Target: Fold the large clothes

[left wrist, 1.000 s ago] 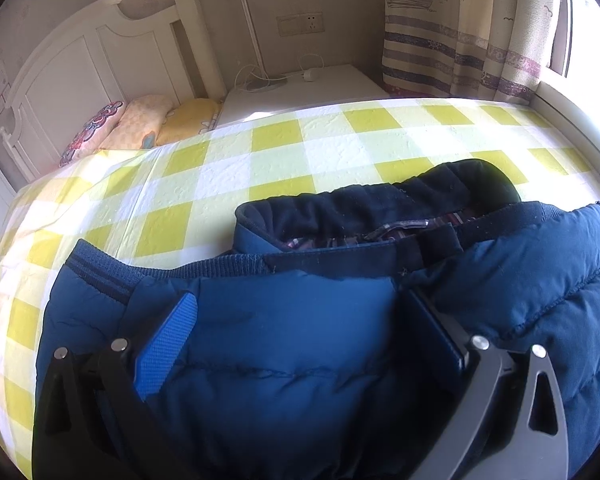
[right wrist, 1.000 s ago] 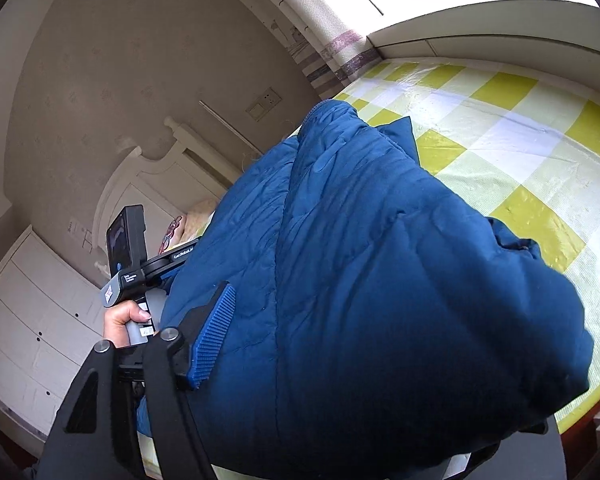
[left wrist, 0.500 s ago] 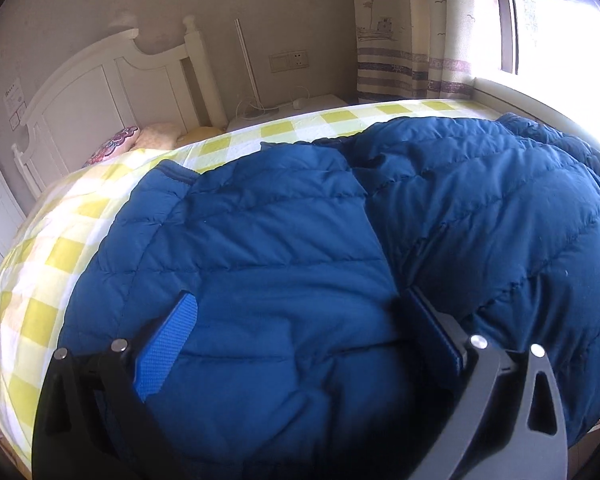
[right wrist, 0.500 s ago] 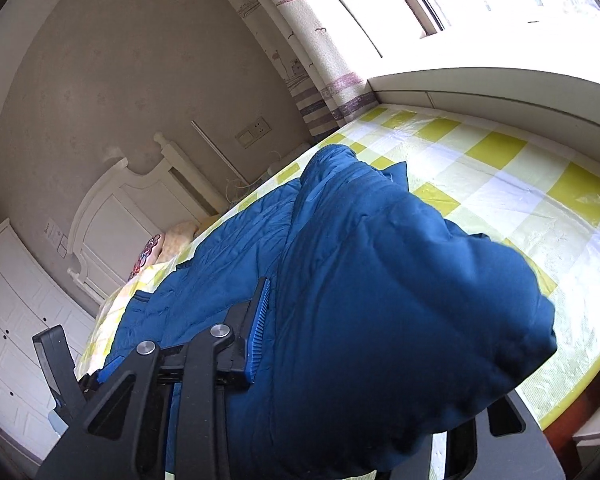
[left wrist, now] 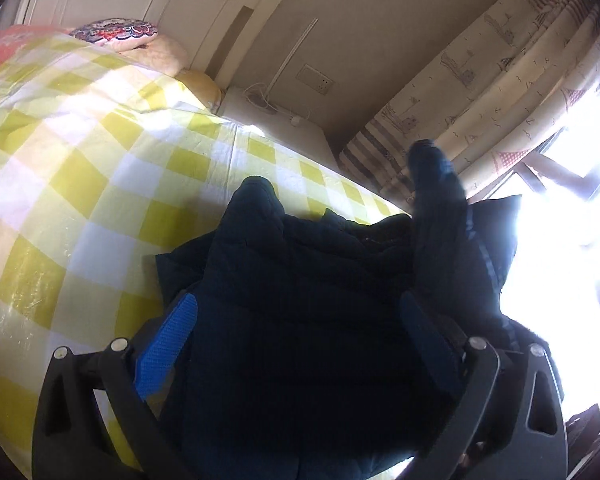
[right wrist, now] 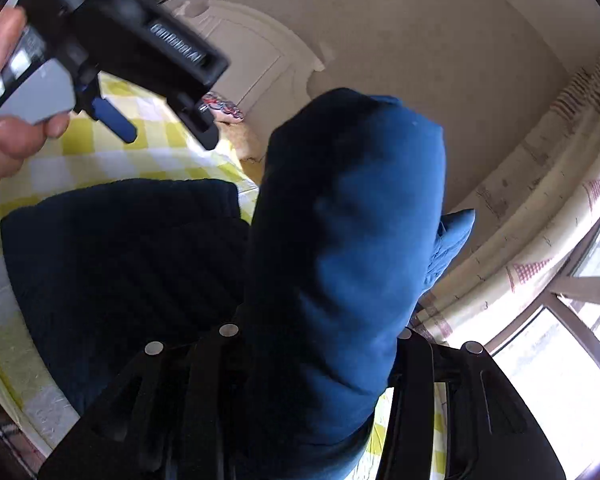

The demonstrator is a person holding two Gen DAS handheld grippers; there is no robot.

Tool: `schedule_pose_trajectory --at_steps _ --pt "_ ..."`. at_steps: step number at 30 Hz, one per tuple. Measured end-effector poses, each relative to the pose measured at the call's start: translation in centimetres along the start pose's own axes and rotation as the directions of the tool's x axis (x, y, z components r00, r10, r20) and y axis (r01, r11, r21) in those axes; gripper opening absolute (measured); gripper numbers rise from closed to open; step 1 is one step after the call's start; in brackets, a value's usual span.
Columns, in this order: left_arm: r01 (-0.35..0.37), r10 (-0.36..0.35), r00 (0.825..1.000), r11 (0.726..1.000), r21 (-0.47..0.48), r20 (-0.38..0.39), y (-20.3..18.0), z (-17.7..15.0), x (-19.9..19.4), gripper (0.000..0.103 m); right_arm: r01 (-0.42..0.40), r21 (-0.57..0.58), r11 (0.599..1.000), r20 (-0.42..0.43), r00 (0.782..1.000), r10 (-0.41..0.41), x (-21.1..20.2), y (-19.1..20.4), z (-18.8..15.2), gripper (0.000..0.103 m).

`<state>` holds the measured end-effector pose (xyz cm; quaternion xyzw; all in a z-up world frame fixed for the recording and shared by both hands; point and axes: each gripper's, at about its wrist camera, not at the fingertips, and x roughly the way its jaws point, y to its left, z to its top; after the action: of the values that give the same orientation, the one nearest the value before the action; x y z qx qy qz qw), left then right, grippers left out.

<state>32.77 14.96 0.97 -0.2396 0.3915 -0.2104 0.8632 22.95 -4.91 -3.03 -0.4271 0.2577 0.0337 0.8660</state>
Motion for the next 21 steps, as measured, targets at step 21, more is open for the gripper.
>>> schedule_pose_trajectory --at_steps 21 --pt "0.016 0.076 0.955 0.952 0.305 -0.286 -7.4 1.0 9.6 0.100 0.026 -0.014 1.000 0.094 0.995 -0.024 0.8 3.0 -1.8 0.043"
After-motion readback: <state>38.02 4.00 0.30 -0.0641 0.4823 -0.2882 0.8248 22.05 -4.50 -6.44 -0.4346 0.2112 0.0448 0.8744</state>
